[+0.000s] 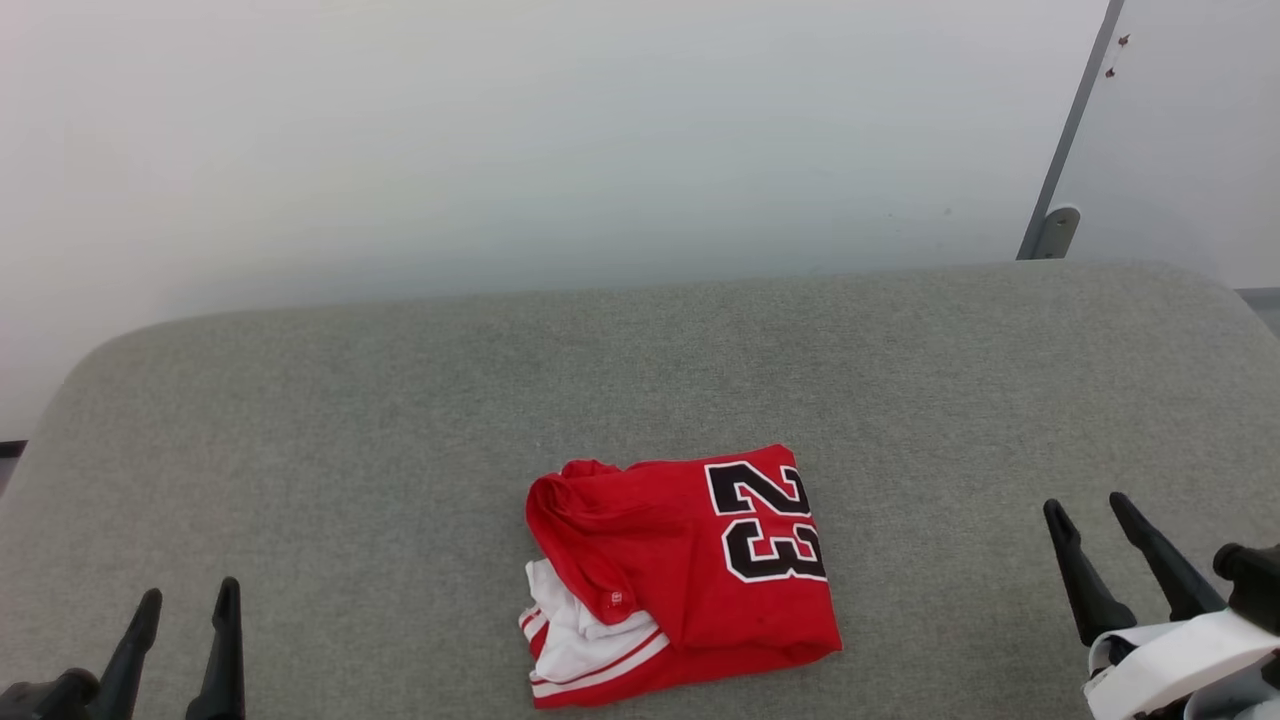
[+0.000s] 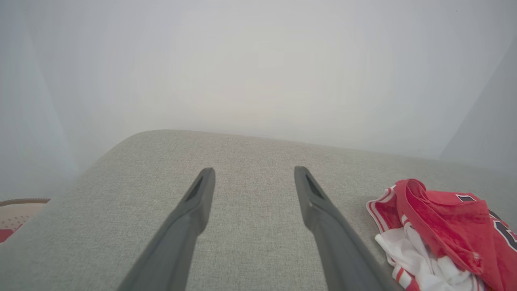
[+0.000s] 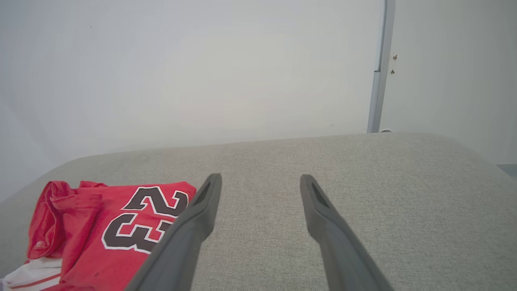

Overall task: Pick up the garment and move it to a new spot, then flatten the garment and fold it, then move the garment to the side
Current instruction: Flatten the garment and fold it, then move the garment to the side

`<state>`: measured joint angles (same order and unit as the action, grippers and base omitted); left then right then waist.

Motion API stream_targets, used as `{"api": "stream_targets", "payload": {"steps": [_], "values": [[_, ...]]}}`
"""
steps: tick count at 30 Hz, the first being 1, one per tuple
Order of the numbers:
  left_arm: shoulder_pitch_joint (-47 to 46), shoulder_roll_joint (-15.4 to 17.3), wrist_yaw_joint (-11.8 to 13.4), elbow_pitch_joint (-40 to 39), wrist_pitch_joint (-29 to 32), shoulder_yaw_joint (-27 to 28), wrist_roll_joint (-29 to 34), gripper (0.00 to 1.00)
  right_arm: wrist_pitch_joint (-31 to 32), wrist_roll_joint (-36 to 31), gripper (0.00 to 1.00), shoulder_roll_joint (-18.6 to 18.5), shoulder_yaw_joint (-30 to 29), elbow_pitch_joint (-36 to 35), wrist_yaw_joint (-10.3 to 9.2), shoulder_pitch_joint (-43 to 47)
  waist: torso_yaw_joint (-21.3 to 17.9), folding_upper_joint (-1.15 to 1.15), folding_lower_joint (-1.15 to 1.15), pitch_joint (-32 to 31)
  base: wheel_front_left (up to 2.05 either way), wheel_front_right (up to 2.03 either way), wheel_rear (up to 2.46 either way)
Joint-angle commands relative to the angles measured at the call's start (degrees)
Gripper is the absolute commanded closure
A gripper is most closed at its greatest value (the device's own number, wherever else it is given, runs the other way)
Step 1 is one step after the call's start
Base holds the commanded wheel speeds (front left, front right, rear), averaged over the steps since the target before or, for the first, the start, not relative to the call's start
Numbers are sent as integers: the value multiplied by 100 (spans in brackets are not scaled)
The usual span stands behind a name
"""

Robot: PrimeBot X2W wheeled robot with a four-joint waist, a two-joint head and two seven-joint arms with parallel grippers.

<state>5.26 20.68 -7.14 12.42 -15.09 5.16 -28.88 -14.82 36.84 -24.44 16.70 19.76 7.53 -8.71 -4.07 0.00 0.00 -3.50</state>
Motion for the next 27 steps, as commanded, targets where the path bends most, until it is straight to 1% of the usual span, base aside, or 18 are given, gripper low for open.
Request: {"api": "stream_targets", "payload": {"steps": [1,9,13,18,19,20,21,27], "values": [[48,-9,-27,17,-3,23,39,0,-28,-80,0,29,-64,-36,-10,72,-7,0,0,5,0,0,0],[9,-23,-35,38,-3,-6,80,0,-34,-146,0,75,-201,-90,-10,173,23,0,0,27,0,0,0],[-5,-16,-39,41,-3,-39,95,0,66,-91,0,126,-154,-113,-10,230,134,0,0,45,0,0,0],[-35,-22,-42,53,-3,-120,87,0,357,-22,0,193,103,-140,-10,102,430,0,0,110,0,0,0],[-35,-22,-42,53,-3,-120,87,0,357,-22,0,193,103,-140,-10,102,430,0,0,110,0,0,0],[-59,-9,-43,53,-3,-154,76,0,511,16,0,213,224,-136,-10,12,574,0,0,153,0,0,0],[-59,-9,-43,53,-3,-154,76,0,511,16,0,213,224,-136,-10,12,574,0,0,153,0,0,0],[-90,-2,-44,77,-1,-312,12,0,1057,180,0,258,550,42,-10,-317,1023,0,0,267,0,0,0]]}}
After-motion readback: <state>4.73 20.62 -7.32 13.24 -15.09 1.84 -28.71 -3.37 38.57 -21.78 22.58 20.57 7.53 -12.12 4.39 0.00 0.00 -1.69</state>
